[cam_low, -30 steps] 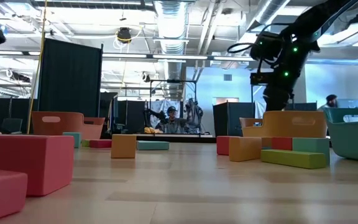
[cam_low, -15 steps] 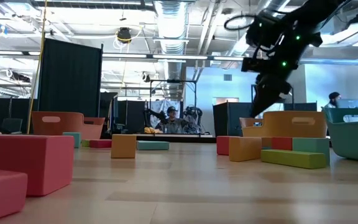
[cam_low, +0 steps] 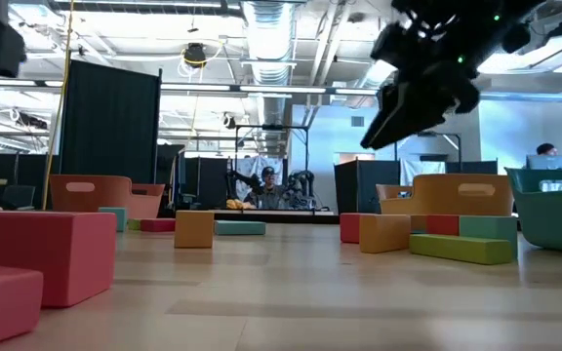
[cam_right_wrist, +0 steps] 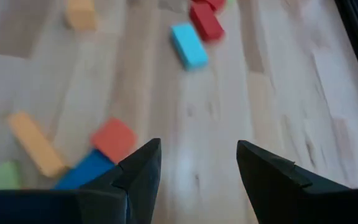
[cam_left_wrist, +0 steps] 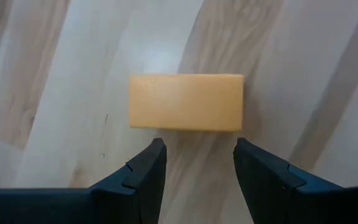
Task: Sort blocks by size
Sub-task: Put the large rectangular yellow block into the yellow bin
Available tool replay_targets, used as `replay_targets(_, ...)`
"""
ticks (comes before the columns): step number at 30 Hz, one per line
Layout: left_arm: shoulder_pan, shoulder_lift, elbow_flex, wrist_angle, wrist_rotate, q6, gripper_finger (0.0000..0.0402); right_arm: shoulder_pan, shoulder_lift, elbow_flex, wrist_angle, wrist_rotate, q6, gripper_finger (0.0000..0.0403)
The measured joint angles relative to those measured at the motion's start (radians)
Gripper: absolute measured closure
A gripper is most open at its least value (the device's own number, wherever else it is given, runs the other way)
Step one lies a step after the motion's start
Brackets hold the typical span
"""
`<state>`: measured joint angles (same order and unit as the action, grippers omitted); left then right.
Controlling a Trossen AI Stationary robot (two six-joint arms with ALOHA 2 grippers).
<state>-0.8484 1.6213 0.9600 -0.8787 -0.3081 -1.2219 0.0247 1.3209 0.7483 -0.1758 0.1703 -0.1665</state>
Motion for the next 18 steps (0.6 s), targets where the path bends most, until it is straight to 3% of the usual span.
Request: replay_targets(18, 0.192, 0.003, -0.108, 0.198, 0.039, 0.299, 0.0223, 0.157, 0.008, 0.000, 0.072, 0.001, 0.035, 0.0163)
